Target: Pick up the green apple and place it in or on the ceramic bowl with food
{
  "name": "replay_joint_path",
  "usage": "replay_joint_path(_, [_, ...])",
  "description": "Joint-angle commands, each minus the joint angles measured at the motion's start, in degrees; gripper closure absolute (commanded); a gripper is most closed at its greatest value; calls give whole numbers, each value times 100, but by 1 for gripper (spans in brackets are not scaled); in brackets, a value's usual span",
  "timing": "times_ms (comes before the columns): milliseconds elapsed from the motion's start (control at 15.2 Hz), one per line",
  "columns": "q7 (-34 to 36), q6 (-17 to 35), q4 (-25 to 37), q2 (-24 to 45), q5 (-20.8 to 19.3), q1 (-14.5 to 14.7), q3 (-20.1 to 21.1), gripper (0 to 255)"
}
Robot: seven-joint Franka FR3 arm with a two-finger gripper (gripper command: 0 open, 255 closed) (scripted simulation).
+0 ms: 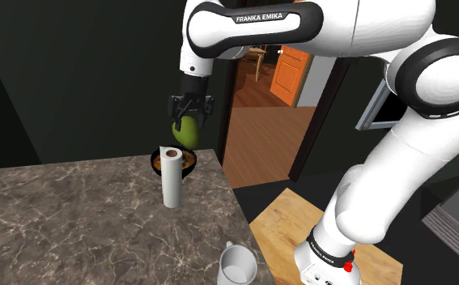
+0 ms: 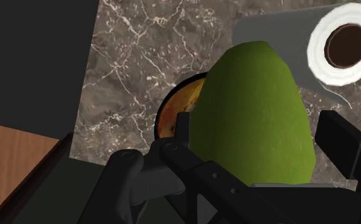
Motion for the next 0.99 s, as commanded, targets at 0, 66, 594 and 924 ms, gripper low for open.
replay_joint_path(0, [-14,-129,593,472,-72,-32,-24,255])
replay_joint_path(66, [-8,-198,894,705,-105,-38,-29,255])
replay_joint_path(594, [-69,286,572,872,-110,-33,-27,255])
replay_joint_path(924, [-113,656,261,933,-101,-27,-22,255])
